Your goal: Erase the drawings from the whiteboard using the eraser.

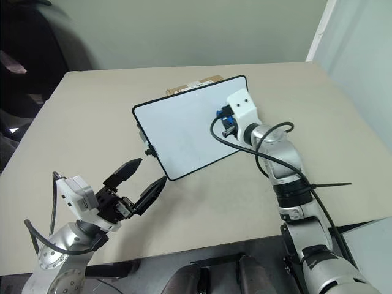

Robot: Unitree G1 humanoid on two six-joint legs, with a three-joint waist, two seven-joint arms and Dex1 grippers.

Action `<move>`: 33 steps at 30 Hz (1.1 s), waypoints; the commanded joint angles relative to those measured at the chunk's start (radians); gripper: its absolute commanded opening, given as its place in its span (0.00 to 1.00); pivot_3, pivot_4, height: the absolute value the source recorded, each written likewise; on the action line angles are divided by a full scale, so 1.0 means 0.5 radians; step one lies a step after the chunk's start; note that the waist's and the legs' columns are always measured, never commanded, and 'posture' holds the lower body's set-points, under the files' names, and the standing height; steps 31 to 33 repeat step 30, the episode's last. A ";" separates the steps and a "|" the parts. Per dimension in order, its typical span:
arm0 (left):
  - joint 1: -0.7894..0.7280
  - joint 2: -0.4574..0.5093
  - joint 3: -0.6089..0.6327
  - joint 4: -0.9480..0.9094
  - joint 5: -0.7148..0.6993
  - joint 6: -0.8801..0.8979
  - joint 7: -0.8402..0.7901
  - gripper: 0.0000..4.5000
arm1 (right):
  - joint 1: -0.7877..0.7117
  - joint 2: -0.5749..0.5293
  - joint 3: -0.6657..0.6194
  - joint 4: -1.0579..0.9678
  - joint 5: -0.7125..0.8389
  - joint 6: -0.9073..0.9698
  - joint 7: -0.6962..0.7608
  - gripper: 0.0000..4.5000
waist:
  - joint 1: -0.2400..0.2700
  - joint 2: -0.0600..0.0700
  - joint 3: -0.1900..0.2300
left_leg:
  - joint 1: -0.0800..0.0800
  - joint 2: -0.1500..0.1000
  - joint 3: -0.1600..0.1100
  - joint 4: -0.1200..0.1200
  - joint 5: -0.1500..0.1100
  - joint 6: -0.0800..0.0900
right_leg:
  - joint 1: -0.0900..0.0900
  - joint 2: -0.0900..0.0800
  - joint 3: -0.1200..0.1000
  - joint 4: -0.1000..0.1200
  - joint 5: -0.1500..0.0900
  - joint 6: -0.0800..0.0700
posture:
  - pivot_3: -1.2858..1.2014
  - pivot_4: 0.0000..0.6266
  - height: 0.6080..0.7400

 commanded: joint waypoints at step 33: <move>0.079 0.020 0.019 -0.169 -0.026 -0.015 0.008 1.00 | 1.211 -0.590 -0.529 -1.083 0.693 -0.090 0.533 0.89 | 0.012 0.001 0.000 | 0.012 -0.001 0.000 0.010 -0.012 0.006 | 0.024 0.000 0.001 -0.001 -0.017 0.020 | 0.52 0.24 1.00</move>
